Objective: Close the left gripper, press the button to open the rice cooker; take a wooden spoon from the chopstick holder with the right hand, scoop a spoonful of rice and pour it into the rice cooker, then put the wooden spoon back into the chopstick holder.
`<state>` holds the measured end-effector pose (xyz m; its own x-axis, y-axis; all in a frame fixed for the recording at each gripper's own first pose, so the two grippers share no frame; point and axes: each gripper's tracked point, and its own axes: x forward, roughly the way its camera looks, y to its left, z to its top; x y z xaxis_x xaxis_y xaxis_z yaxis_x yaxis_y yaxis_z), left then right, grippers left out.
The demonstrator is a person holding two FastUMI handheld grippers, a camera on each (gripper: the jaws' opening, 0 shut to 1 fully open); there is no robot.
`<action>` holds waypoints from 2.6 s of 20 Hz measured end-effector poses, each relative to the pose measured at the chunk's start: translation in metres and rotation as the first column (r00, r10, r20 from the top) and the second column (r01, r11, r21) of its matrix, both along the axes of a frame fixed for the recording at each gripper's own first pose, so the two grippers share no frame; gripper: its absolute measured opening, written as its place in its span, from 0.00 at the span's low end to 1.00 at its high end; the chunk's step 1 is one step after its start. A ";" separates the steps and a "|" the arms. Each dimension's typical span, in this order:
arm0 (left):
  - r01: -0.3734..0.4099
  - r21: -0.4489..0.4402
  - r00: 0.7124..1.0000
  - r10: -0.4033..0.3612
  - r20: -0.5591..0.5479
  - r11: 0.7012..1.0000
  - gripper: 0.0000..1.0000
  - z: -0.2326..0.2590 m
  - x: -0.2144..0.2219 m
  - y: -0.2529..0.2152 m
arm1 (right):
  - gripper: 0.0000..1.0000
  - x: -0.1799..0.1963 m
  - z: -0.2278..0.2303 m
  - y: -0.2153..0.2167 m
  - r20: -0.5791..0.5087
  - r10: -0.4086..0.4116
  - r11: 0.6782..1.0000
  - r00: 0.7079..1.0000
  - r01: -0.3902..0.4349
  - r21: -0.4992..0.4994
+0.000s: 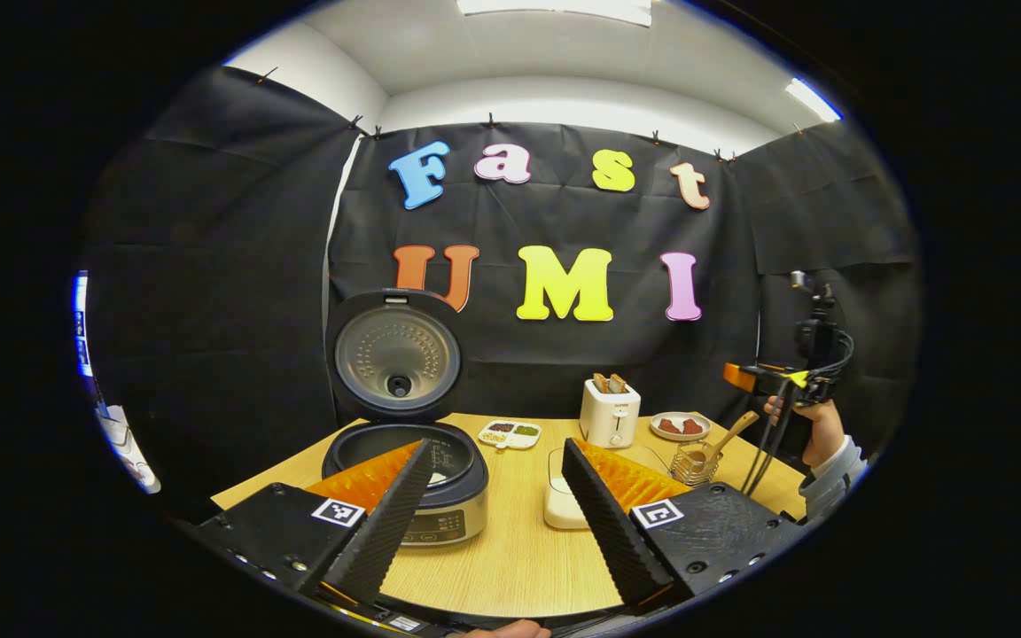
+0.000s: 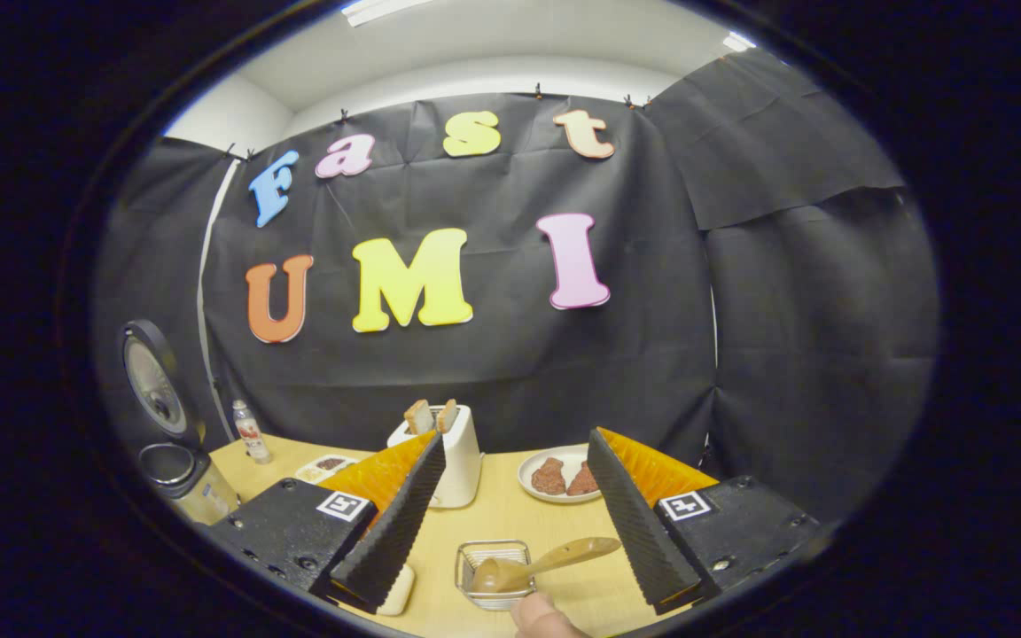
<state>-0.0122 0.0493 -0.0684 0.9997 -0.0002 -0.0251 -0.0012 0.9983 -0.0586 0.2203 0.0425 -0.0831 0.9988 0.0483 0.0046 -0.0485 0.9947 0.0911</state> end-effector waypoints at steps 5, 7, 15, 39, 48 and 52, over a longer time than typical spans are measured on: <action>-0.049 0.054 0.998 0.047 0.036 0.997 0.95 0.029 0.015 0.028 | 1.00 -0.056 0.016 0.012 0.013 0.062 0.998 0.998 -0.062 -0.001; -0.053 0.077 0.998 0.051 0.038 0.996 0.94 0.039 0.026 0.036 | 1.00 -0.076 0.017 0.012 0.012 0.082 0.997 0.997 -0.082 0.011; -0.108 0.101 0.987 0.095 0.126 0.989 0.95 0.104 0.080 0.076 | 0.96 -0.143 -0.009 0.028 -0.017 0.179 0.983 0.984 -0.179 -0.044; -0.248 -0.025 0.967 0.246 -0.065 0.968 0.89 0.101 0.284 0.189 | 1.00 -0.159 -0.062 0.041 -0.085 0.271 0.957 0.959 -0.278 -0.081; -0.249 -0.010 0.964 0.246 -0.098 0.969 0.98 0.081 0.235 0.164 | 1.00 -0.190 -0.054 0.036 -0.055 0.251 0.964 0.966 -0.255 -0.072; -0.246 -0.004 0.965 0.245 -0.098 0.969 0.98 0.059 0.199 0.149 | 1.00 -0.199 -0.069 0.031 -0.078 0.236 0.970 0.969 -0.239 -0.033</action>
<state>0.1870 0.1980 -0.0095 0.9621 0.2438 -0.1225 -0.2526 0.9656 -0.0620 0.0217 0.0740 -0.1525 0.9562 0.2828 -0.0754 -0.2786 0.9584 0.0618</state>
